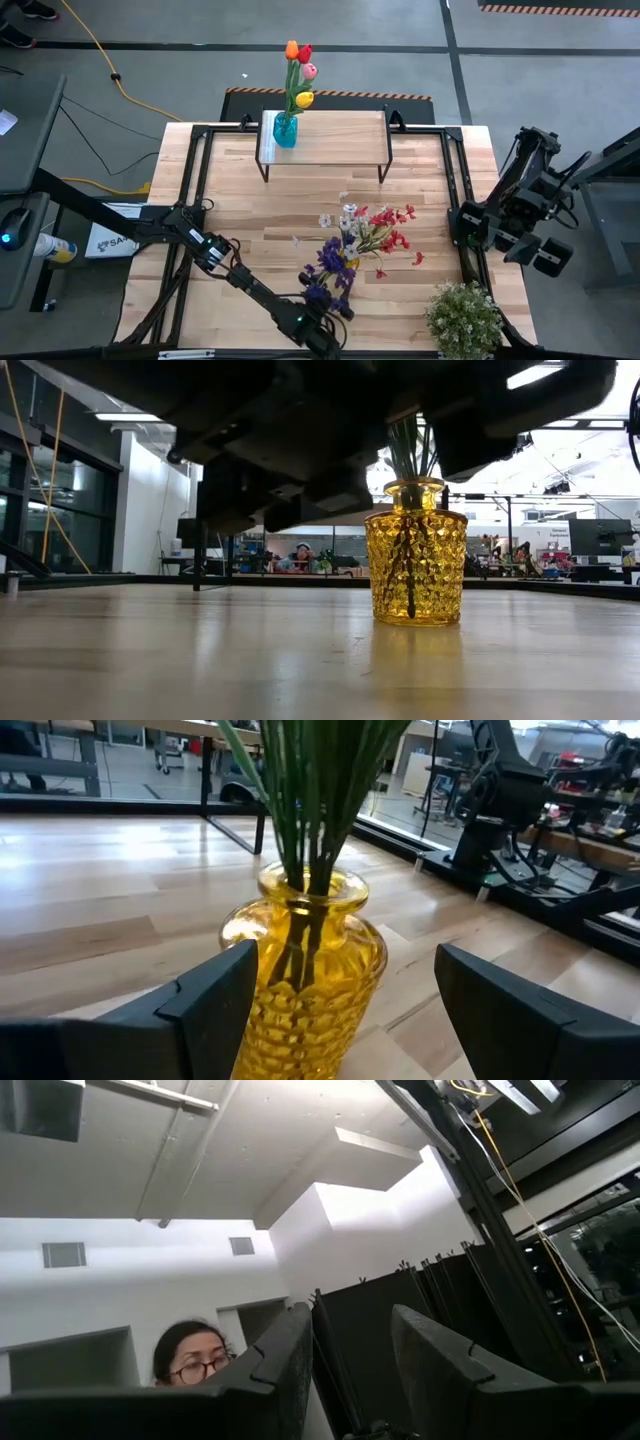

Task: Pick and place flowers into a vace then onto a shelf
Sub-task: Put the yellow flower vase on the shelf

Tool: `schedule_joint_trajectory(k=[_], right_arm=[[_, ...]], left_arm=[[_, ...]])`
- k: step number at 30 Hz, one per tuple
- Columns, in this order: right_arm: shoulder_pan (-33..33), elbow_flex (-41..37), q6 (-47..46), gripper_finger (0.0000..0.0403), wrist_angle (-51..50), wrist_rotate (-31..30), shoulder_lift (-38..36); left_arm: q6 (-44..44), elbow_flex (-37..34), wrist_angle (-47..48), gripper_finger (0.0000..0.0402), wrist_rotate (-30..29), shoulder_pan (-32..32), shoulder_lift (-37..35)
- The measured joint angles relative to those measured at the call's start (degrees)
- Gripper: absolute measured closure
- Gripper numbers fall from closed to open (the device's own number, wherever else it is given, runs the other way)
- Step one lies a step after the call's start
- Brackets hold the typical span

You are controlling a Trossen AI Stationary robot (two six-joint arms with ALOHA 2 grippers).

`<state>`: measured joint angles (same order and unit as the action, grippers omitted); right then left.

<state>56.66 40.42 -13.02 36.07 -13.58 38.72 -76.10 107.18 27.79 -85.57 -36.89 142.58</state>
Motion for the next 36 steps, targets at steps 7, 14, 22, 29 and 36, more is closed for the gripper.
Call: schedule_joint_trajectory(k=[7, 14, 22, 29, 36], right_arm=[[0.00, 0.00, -0.03, 0.0272, -0.24, 0.00, -0.02], [0.00, 0.00, -0.04, 0.0272, -0.26, 0.00, -0.02], [0.02, 0.00, -0.48, 0.0272, -0.28, 0.02, 0.02], [0.02, 0.00, -0.52, 0.0272, -0.39, 0.02, 0.00], [0.00, 0.00, -0.50, 0.0272, -0.39, 0.02, 0.00]], left_arm=[[3.93, 0.00, -2.15, 0.0064, -0.11, 0.20, -0.02], [5.47, 0.00, -2.16, 0.0064, -0.86, 0.91, -0.02], [6.01, 0.00, -2.12, 0.0064, -0.71, 3.15, -0.02], [5.99, 0.00, -1.94, 0.0064, -0.48, 3.18, -0.02], [6.05, 0.04, -1.80, 0.0064, 1.51, 4.62, -0.09]])
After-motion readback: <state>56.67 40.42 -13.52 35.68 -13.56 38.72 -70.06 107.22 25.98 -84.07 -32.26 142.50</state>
